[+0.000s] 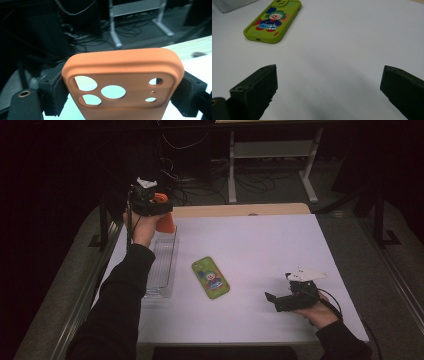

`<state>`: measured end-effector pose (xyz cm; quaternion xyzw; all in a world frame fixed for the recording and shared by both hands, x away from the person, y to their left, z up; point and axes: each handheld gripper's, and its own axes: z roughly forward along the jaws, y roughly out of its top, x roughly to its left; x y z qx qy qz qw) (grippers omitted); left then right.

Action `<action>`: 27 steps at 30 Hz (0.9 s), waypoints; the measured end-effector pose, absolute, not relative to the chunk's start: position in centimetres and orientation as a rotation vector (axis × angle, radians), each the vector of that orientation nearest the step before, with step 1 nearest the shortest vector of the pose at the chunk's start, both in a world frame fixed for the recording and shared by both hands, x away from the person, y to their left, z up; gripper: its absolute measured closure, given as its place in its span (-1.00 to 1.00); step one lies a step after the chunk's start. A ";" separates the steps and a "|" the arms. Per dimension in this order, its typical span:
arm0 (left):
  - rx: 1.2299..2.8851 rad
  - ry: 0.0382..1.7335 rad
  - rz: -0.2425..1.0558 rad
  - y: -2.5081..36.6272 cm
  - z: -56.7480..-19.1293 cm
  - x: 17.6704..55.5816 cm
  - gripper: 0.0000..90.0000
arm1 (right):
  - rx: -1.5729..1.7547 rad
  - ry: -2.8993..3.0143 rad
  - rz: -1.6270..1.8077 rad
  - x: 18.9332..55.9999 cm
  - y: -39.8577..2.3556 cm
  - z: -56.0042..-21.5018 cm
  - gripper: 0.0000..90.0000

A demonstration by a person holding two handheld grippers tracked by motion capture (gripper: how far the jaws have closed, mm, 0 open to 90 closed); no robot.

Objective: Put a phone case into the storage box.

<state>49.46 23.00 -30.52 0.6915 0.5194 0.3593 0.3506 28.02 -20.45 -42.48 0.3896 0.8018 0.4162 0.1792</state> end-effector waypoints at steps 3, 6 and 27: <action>1.788 1.392 0.940 23.0 -31.5 50.0 -0.68 | 1.113 2.269 1.184 27.9 -20.3 -42.4 -0.99; 1.798 1.433 0.955 23.0 -32.7 50.4 -0.68 | 1.104 2.265 1.192 27.9 -20.3 -42.4 -0.99; 1.809 1.529 0.986 22.8 -36.8 52.0 -0.71 | 1.102 2.261 1.204 27.8 -20.2 -42.3 -0.99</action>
